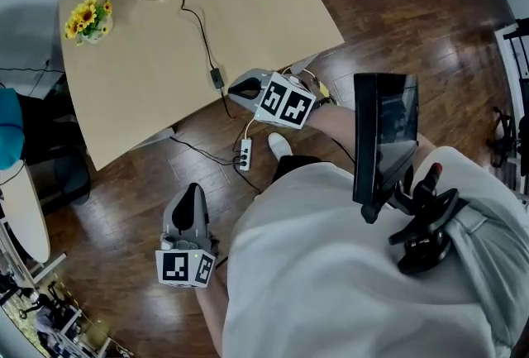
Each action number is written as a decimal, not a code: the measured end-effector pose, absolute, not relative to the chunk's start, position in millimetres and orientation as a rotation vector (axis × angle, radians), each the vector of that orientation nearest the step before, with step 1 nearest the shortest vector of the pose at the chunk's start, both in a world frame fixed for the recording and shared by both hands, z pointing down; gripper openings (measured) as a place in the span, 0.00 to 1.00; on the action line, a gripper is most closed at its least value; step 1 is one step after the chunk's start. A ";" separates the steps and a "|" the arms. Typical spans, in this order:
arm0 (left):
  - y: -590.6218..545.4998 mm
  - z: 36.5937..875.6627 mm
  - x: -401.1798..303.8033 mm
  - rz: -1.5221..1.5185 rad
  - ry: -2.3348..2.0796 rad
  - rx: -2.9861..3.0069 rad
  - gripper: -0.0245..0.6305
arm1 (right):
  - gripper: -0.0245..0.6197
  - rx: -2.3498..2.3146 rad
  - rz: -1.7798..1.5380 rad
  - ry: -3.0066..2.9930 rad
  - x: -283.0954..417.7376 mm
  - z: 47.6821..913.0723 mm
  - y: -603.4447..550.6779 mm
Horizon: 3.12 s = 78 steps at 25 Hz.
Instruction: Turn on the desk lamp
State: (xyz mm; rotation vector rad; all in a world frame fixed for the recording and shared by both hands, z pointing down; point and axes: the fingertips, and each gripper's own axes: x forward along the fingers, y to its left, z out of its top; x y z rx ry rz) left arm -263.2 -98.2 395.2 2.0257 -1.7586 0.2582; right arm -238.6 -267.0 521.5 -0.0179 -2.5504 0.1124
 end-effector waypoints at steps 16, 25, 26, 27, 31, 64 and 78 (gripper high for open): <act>-86.8 395.9 -284.2 0.224 -1.887 1.818 0.07 | 0.05 -0.163 0.028 -2.378 -293.7 602.5 -293.2; -73.2 403.0 -291.5 0.199 -1.929 1.724 0.07 | 0.05 -0.127 -0.048 -2.294 -314.9 633.8 -319.1; -73.2 403.9 -292.5 0.199 -1.928 1.719 0.07 | 0.05 -0.124 -0.044 -2.285 -315.7 637.1 -320.3; -73.3 404.6 -293.3 0.198 -1.928 1.715 0.07 | 0.05 -0.126 -0.043 -2.275 -315.7 640.1 -320.5; -78.5 407.2 -298.6 0.198 -1.927 1.708 0.07 | 0.05 -0.131 -0.031 -2.262 -316.1 648.9 -322.3; -106.6 397.2 -293.7 0.246 -1.890 1.817 0.07 | 0.05 -0.132 -0.004 -2.331 -316.8 633.4 -323.6; -57.6 380.6 -273.2 0.220 -1.777 2.052 0.07 | 0.05 0.083 0.009 -2.455 -245.5 546.8 -254.0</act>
